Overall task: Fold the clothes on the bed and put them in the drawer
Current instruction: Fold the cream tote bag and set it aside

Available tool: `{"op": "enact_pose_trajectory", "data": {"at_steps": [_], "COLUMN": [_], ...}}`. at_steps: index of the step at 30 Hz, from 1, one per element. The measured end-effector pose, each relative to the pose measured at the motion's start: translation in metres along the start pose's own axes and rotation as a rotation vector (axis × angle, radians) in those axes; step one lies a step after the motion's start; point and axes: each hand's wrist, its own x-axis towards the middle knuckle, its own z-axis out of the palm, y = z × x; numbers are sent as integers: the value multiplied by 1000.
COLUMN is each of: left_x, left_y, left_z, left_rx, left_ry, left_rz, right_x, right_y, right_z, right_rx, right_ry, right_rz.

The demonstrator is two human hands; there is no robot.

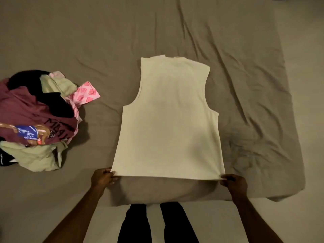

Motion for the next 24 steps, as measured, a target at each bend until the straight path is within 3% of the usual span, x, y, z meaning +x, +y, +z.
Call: {"op": "enact_pose_trajectory", "data": {"at_steps": [6,11,14,18,24], "left_x": [16,0,-7,5,51], "left_y": [-9,17,32,38,88], "left_z": [6,6,16,35,75], "left_rx": [221,848,903,971,1047], "left_ry": [67,142,251,245,307], "left_rz": [51,251,307,658,1122], "right_x": [16,25,15,16,63], "right_y": [18,17,-3,-27,-68], "right_z": [18,31,42,66,111], "right_rx": [-244,-588,-670,-700,-794], "right_ry": [33,11,69,151,103], "right_rz": [-51,-65,-98,-376,-738]}}
